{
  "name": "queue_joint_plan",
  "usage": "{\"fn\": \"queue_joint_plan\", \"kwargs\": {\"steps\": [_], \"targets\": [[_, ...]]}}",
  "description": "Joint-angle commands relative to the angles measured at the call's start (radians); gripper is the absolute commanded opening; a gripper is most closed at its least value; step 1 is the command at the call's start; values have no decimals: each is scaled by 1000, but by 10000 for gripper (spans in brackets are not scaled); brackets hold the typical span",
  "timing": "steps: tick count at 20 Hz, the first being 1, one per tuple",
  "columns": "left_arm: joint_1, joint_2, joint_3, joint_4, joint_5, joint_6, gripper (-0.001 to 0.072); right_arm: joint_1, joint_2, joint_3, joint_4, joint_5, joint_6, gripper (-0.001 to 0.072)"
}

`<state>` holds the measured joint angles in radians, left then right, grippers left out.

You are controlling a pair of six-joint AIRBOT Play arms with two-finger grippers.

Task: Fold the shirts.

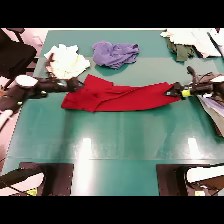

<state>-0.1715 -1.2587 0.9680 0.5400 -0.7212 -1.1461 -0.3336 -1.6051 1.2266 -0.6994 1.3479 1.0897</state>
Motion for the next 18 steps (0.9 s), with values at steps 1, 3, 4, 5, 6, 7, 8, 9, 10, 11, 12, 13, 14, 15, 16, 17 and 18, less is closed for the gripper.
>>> {"fn": "queue_joint_plan", "kwargs": {"steps": [1, 3, 4, 5, 6, 7, 8, 9, 10, 11, 12, 13, 14, 15, 16, 17, 18], "targets": [[-258, -106, 3, -47, 179, 3, 25, -56, 51, 64, -177, 207, 13, 18], [-393, -200, 57, -74, 254, 3, 25, -105, 91, 44, -239, 220, 18, 17], [-447, -253, 107, -84, 269, 3, 24, -133, 113, 19, -238, 207, 17, 17], [-497, -320, 181, -87, 270, 2, 24, -156, 129, -1, -240, 197, 11, 18], [-533, -382, 258, -85, 268, 2, 24, -174, 141, -16, -239, 192, 4, 17], [-563, -447, 340, -84, 268, 2, 24, -189, 151, -27, -239, 181, 1, 18], [-581, -500, 408, -84, 268, 2, 24, -204, 159, -30, -239, 163, 1, 18], [-593, -554, 471, -84, 266, -7, 23, -218, 169, -29, -237, 150, 1, 18], [-596, -594, 516, -84, 257, -18, 23, -231, 180, -24, -237, 142, 1, 18], [-598, -634, 553, -84, 240, -33, 24, -238, 184, -7, -236, 143, 1, 18], [-598, -667, 581, -85, 217, -35, 23, -239, 184, 24, -234, 144, 2, 18], [-598, -697, 602, -86, 192, -40, 23, -234, 184, 55, -218, 146, 2, 19], [-599, -715, 613, -86, 179, -56, 24, -223, 184, 89, -172, 152, 2, 18], [-601, -730, 621, -89, 179, -60, 23, -206, 184, 118, -132, 161, 2, 19], [-602, -736, 622, -101, 187, -60, 23, -177, 184, 153, -105, 171, 2, 19], [-602, -739, 623, -106, 192, -60, 23, -140, 184, 183, -105, 177, 14, 18], [-602, -743, 628, -107, 200, -60, 23, -95, 184, 216, -105, 187, 31, 18]]}}
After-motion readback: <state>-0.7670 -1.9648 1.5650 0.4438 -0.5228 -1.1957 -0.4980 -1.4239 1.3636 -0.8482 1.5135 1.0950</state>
